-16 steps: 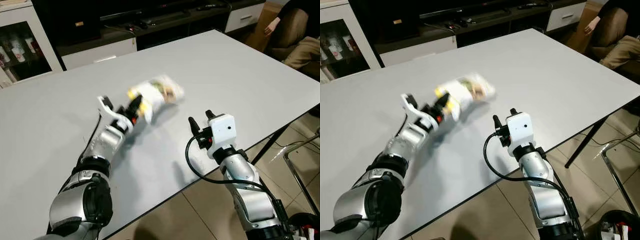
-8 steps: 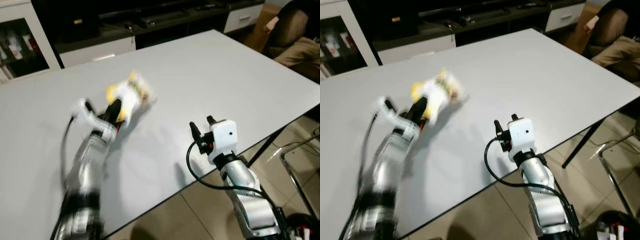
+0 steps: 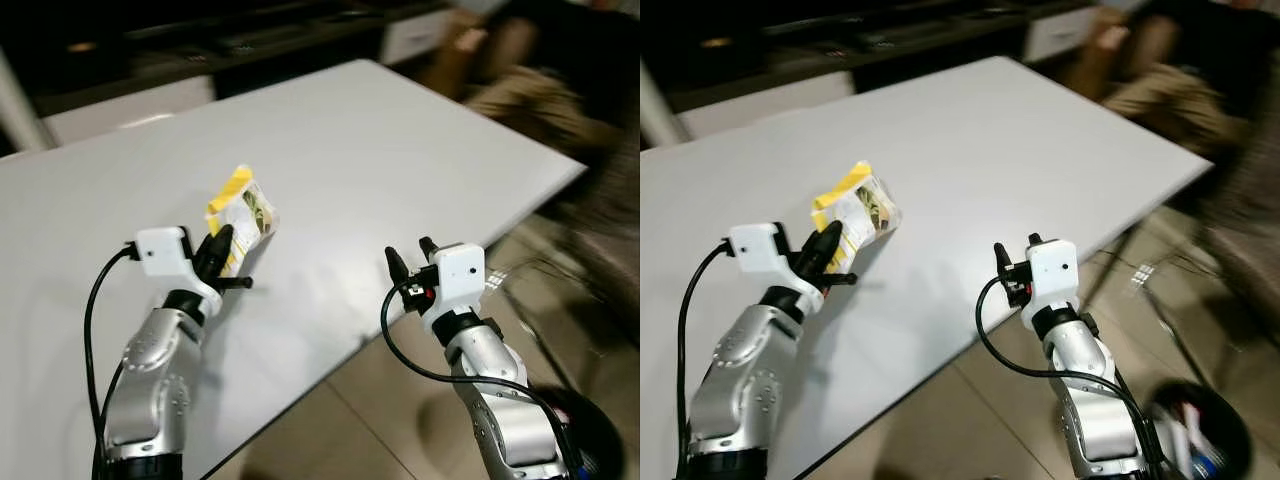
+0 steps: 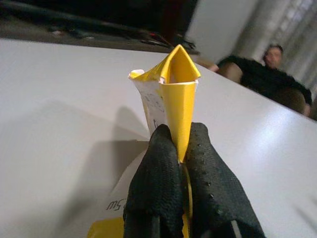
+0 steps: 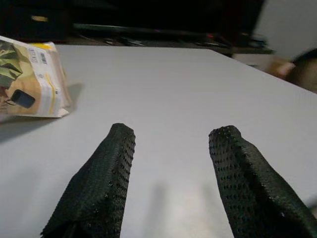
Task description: Picking trash to rubbish bin
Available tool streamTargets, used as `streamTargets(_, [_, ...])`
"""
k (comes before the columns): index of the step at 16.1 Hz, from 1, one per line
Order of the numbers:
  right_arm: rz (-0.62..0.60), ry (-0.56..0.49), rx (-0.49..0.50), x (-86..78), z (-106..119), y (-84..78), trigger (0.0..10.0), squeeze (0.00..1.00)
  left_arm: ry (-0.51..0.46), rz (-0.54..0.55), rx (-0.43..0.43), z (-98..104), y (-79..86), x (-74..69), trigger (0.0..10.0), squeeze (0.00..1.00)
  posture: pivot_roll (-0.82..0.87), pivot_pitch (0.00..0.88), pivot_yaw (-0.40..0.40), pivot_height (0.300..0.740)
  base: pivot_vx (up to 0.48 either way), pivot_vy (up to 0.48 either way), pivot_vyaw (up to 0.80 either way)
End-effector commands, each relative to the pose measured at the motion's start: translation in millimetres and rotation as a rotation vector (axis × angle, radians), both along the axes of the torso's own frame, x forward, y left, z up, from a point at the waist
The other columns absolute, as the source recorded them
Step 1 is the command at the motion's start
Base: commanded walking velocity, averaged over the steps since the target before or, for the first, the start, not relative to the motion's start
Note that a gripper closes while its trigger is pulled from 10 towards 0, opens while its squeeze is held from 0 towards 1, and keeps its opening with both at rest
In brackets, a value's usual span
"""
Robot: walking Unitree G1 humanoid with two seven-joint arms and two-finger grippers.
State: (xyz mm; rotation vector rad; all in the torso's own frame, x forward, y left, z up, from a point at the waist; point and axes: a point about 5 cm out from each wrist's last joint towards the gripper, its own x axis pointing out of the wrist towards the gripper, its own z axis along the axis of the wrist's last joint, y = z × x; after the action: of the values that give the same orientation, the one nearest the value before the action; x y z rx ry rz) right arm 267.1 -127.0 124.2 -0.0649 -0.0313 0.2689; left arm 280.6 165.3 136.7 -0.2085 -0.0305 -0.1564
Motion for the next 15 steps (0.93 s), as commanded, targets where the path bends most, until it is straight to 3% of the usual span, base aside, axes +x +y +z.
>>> streamTargets(1, [-0.022,0.037,-0.004,-2.5,-6.0,-3.3,10.0,0.0,0.026,0.009,0.059,-5.9,-1.6,-3.4,10.0,0.0,0.01,0.0,-0.045,0.74,0.0,0.0,-0.8])
streamTargets(8, [-0.081,0.076,-0.021,-7.4,-12.7,-8.6,10.0,0.0,-0.016,-0.047,0.188,-4.2,-9.8,-7.8,10.0,0.0,0.0,0.0,-0.046,0.74,0.0,0.0,-0.8])
streamTargets(11, [-0.084,0.046,-0.027,-5.8,-6.7,-10.9,10.0,0.0,-0.049,-0.058,0.179,4.1,-13.5,-6.6,10.0,0.0,-0.01,0.0,-0.039,0.74,0.0,-0.377,-0.74])
streamTargets(15, [-0.086,0.016,-0.042,-7.3,-1.7,-13.4,10.0,0.0,-0.071,-0.065,0.178,11.4,-13.5,-7.9,10.0,0.0,-0.01,0.0,-0.035,0.74,0.0,-0.48,0.0])
